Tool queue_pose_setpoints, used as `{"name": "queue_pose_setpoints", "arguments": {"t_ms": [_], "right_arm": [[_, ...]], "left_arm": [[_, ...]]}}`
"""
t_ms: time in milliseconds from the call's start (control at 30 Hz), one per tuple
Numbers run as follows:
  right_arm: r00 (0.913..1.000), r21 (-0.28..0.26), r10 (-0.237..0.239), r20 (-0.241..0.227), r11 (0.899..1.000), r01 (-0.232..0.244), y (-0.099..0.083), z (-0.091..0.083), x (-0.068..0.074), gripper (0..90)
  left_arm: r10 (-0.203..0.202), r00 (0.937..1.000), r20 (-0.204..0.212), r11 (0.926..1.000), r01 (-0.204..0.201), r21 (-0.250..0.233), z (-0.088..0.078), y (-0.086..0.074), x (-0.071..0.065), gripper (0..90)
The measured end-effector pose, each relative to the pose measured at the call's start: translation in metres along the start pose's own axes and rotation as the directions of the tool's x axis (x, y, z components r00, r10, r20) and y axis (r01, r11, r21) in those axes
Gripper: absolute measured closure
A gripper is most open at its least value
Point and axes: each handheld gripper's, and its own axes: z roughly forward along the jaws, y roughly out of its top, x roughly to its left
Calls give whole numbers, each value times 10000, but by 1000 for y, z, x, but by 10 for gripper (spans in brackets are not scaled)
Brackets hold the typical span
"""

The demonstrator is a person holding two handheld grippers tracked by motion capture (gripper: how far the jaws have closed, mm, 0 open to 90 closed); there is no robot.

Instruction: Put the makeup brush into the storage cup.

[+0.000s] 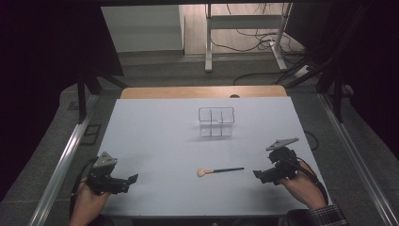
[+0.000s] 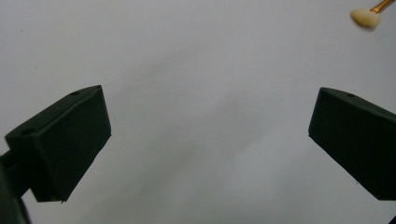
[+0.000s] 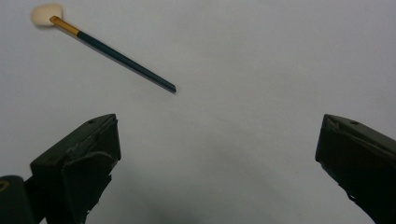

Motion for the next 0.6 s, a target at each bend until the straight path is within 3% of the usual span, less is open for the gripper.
{"name": "queue_pose_setpoints", "arguments": {"t_ms": [600], "right_arm": [[9978, 1395, -654, 72, 9882, 638, 14, 9, -3, 4]], "left_arm": [[133, 9999, -2, 9998, -133, 166, 2, 0, -1, 0]]}}
